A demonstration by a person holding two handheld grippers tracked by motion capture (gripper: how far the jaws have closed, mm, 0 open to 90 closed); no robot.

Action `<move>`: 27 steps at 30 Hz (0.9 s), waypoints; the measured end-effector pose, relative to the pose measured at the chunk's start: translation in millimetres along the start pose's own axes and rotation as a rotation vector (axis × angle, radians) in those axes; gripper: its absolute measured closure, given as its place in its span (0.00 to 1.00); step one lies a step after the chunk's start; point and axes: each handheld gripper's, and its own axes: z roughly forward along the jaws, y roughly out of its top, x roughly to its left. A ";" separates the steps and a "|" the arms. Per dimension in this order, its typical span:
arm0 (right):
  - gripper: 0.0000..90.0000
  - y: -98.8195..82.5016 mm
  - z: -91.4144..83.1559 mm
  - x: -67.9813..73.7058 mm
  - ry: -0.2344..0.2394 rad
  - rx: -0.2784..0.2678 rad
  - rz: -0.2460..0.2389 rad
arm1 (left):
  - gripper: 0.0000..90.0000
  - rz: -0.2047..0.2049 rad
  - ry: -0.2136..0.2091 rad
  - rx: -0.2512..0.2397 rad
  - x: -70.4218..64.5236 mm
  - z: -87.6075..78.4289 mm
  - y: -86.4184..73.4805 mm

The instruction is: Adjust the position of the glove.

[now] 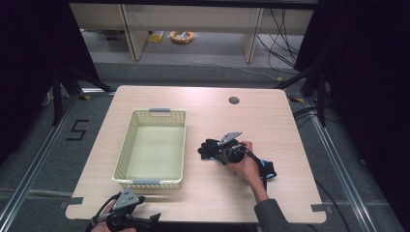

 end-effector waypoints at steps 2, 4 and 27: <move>0.84 -1.6 0.6 -1.9 -0.004 -0.016 -0.017 | 0.18 0.030 0.013 0.008 0.8 -0.3 0.2; 0.87 -2.4 0.6 -3.0 0.003 -0.023 -0.011 | 0.18 0.039 0.000 0.025 1.4 -1.3 0.7; 0.93 10.9 -73.5 12.3 0.033 -0.203 -0.157 | 0.18 0.010 0.013 -0.004 3.2 -3.6 0.9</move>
